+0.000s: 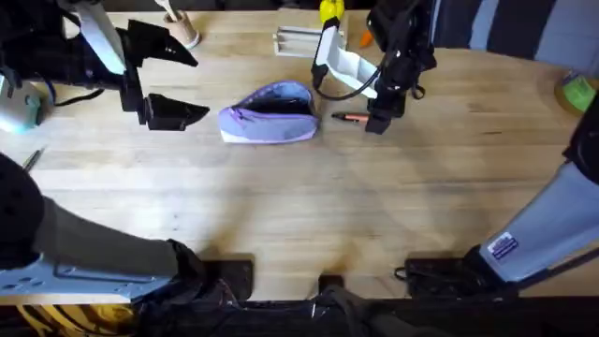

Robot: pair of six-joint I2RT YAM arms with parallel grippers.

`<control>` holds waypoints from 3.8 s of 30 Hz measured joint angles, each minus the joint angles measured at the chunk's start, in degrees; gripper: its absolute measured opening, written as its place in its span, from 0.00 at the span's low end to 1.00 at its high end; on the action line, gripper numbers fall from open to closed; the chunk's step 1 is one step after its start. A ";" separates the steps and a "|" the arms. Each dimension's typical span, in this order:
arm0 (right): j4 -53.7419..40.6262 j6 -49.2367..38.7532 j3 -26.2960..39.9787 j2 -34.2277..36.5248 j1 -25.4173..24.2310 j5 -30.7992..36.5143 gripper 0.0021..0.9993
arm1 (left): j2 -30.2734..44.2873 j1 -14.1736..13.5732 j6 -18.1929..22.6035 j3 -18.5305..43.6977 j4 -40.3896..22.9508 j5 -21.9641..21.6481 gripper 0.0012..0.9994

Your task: Unzip the bag, pick up the pens from the table one at a time and place them inside, then zip the bag closed.

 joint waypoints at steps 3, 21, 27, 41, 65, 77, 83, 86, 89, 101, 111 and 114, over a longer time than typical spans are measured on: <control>0.30 0.01 0.20 0.00 -0.03 0.67 0.06 | 0.00 0.00 0.00 0.00 -0.02 -0.01 0.99; 1.13 -0.58 5.90 -10.84 0.58 -10.39 0.03 | 0.00 0.00 0.00 0.00 -0.04 -0.01 0.99; 2.91 -4.06 8.35 -14.18 2.00 -15.80 0.03 | 0.00 0.00 0.00 0.00 -0.04 -0.01 0.99; 6.10 -14.75 8.33 -5.66 12.33 -17.23 0.03 | 0.00 0.00 0.00 0.00 -0.04 -0.01 1.00; 16.89 -15.71 8.37 4.34 18.69 -17.67 0.11 | 0.00 0.00 0.00 0.00 0.00 -0.01 0.99; 17.33 -12.35 9.20 4.02 18.69 -17.61 1.00 | 0.00 0.00 0.00 0.00 0.65 -0.04 0.99; 15.94 -6.09 9.18 0.61 18.35 -17.54 1.00 | 0.00 0.00 0.00 0.00 1.35 -2.34 0.99; 15.64 0.34 9.36 -2.37 17.94 -17.65 1.00 | 0.00 0.00 0.00 0.00 1.79 -4.12 0.99; 15.49 9.19 10.84 -5.45 17.45 -17.65 1.00 | 0.00 0.00 0.01 0.00 2.75 -5.82 0.99; 12.37 56.31 13.11 -10.11 17.20 -25.75 1.00 | 2.26 0.00 0.61 0.00 3.85 -8.85 0.99; 13.24 84.12 13.11 -8.17 23.68 -21.76 1.00 | 12.82 -0.04 1.55 0.00 6.71 -8.68 0.99; 13.35 89.09 13.11 -8.17 25.88 -17.66 1.00 | 13.78 -0.04 1.57 0.00 7.12 -8.40 0.99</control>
